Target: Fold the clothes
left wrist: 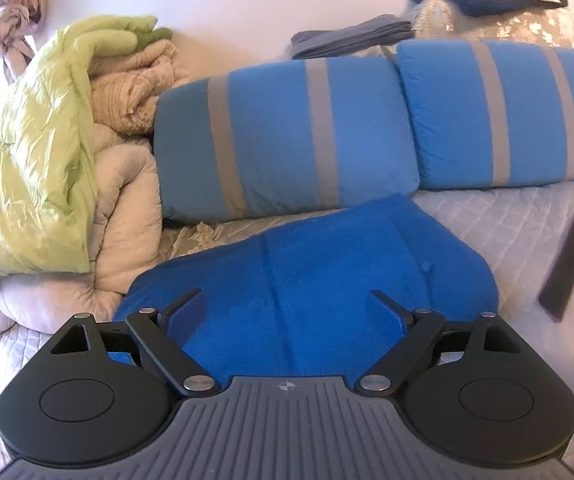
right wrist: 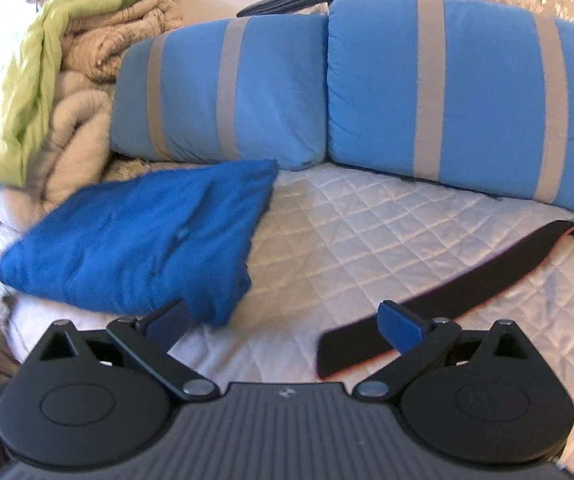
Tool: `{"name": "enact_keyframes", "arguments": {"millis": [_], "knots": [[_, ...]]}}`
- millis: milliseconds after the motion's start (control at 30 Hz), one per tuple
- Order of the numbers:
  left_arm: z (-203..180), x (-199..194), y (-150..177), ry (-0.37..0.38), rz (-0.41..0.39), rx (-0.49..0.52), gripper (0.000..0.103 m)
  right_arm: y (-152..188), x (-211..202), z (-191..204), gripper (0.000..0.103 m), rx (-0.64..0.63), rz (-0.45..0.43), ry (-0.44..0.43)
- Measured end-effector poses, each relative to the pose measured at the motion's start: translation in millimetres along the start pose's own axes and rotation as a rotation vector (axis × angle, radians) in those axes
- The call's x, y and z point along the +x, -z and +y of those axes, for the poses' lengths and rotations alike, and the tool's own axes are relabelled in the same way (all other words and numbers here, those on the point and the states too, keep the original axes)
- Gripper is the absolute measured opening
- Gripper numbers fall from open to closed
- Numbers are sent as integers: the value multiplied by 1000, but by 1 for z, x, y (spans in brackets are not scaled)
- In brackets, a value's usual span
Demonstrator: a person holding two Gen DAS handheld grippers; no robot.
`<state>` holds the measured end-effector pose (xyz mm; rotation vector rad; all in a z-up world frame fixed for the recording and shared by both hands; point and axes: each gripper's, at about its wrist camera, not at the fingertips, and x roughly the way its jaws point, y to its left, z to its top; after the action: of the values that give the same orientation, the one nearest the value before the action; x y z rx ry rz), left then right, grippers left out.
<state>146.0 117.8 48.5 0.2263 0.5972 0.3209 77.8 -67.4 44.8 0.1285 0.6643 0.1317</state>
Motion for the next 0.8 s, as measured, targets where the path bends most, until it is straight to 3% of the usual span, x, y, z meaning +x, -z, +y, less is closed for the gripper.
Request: {"name": "enact_keyframes", "arguments": {"millis": [200, 567, 667, 800], "knots": [[-55, 19, 35, 39, 40, -87, 85, 43, 2, 3, 103, -12, -28, 71], [-128, 86, 94, 47, 167, -231, 85, 103, 25, 0, 103, -114, -62, 295], [-137, 86, 113, 0, 111, -237, 97, 105, 35, -9, 103, -80, -37, 341], [-138, 84, 118, -20, 80, -240, 101, 107, 55, -23, 103, 0, 77, 344]]}}
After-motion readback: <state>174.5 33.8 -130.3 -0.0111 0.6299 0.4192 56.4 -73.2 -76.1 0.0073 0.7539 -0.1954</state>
